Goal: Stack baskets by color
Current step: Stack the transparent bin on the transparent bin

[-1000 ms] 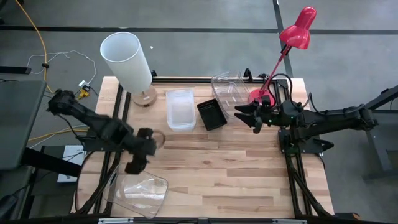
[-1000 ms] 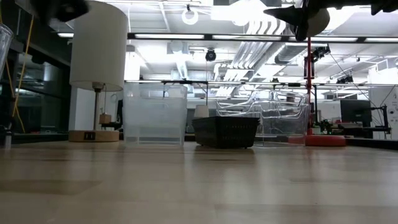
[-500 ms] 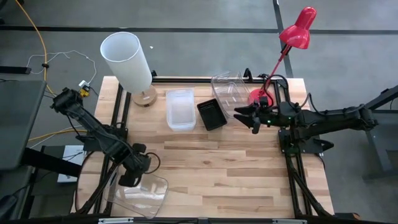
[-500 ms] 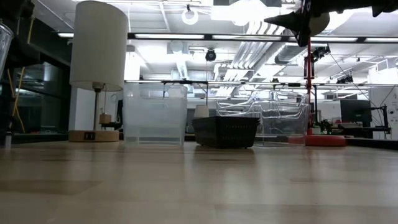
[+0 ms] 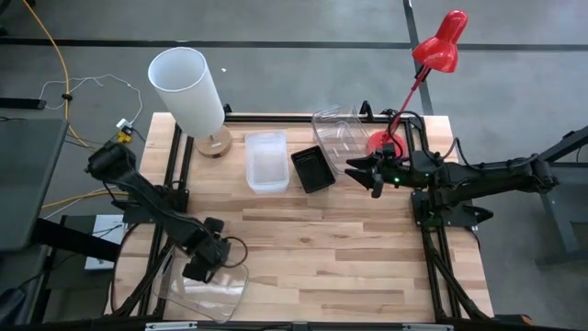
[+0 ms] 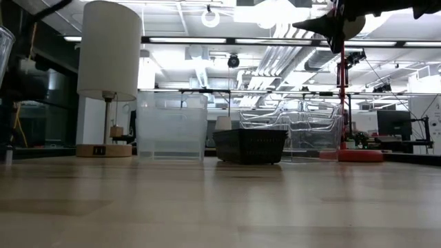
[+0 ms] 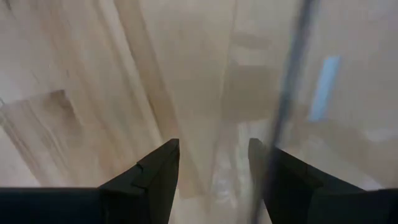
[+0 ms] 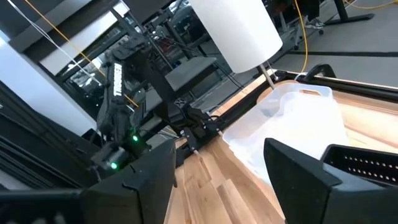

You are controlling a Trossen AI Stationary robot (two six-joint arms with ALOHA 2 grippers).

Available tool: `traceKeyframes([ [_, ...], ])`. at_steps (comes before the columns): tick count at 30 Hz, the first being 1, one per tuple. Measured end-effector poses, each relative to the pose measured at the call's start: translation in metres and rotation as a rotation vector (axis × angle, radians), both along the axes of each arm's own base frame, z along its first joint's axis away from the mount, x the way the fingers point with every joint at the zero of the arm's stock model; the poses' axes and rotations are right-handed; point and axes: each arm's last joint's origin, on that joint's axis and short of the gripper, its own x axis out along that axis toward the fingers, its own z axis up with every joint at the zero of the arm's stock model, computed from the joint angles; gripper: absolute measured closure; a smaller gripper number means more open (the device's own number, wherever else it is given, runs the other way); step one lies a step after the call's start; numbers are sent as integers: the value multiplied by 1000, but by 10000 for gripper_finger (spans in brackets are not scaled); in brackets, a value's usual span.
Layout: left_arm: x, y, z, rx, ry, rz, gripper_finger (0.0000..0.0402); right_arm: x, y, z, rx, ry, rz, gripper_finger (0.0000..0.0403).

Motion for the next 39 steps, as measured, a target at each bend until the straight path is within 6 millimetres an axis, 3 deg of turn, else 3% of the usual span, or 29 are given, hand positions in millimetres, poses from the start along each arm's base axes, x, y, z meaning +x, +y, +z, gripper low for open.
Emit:
traceKeyframes([
  [5,6,-5,-13,-10,24,-8,230,0,0,0,1,2,0,171],
  [10,13,-7,-12,-48,-25,9,319,0,0,-1,1,11,0,171],
  [13,19,-1,-1,-69,-32,51,386,0,0,-1,1,12,1,171],
  [16,28,11,20,-59,-100,105,389,0,0,-1,1,13,1,171],
  [22,45,55,93,30,-355,244,398,0,0,4,64,-58,4,171],
  [31,69,137,204,302,-920,605,401,-11,0,41,-3,-418,7,171],
  [35,87,177,228,299,-1230,811,401,-18,-1,50,-53,-498,-30,171],
  [39,108,218,223,284,-1385,1104,401,-23,-2,54,-70,-538,-81,171],
])
